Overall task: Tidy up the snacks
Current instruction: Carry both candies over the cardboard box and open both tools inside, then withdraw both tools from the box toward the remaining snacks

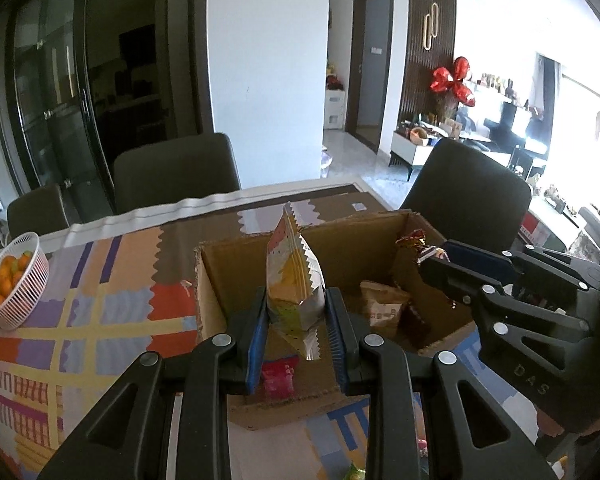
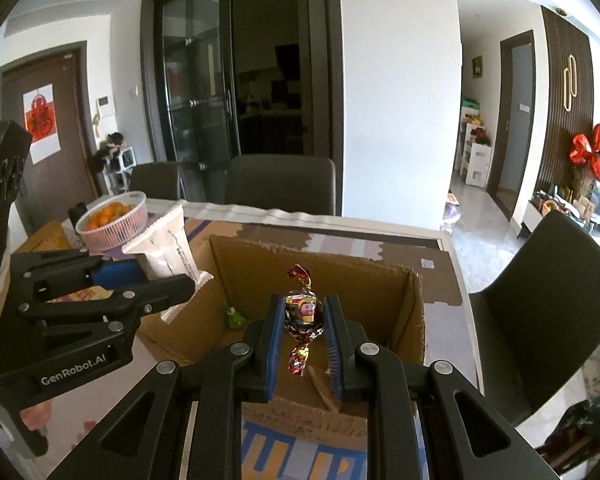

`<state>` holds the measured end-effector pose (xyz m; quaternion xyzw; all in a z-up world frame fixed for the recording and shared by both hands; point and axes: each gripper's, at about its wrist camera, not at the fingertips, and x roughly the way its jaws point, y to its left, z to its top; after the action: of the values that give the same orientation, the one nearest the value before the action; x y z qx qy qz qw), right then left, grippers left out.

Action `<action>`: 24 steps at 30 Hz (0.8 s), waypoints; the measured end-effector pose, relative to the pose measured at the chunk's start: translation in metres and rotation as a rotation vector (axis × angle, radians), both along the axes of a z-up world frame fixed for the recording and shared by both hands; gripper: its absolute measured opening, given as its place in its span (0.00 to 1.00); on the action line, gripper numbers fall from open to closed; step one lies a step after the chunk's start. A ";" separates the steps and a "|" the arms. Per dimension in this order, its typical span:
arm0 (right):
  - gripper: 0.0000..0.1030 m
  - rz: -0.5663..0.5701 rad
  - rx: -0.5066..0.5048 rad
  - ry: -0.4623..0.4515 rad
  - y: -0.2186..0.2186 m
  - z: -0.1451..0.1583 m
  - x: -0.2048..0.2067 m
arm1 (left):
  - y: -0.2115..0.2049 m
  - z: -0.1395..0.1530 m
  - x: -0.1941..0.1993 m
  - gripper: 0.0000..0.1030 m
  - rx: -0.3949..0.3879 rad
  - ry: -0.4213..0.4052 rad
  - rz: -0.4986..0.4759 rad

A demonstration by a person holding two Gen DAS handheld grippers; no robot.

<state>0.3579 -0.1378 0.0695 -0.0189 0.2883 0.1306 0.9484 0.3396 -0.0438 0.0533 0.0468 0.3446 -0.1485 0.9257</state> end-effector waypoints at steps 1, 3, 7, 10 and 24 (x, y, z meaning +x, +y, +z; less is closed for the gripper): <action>0.20 -0.002 0.000 0.008 0.000 -0.002 0.003 | -0.001 -0.003 0.003 0.31 0.006 0.006 0.008; 0.20 -0.004 0.002 0.021 -0.001 -0.005 0.008 | -0.002 -0.008 0.007 0.46 0.031 0.023 0.027; 0.33 -0.021 -0.002 0.030 -0.001 -0.009 0.008 | 0.000 -0.010 0.000 0.53 0.051 0.007 0.048; 0.39 -0.037 -0.029 0.010 0.000 -0.010 -0.002 | 0.000 -0.008 -0.013 0.55 0.065 -0.018 0.050; 0.44 0.000 -0.010 -0.028 -0.005 -0.006 -0.066 | -0.004 -0.005 -0.084 0.58 0.086 -0.060 -0.013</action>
<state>0.2917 -0.1431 0.0633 -0.0252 0.2757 0.1290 0.9522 0.2559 -0.0475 0.0482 0.0931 0.3227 -0.1380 0.9318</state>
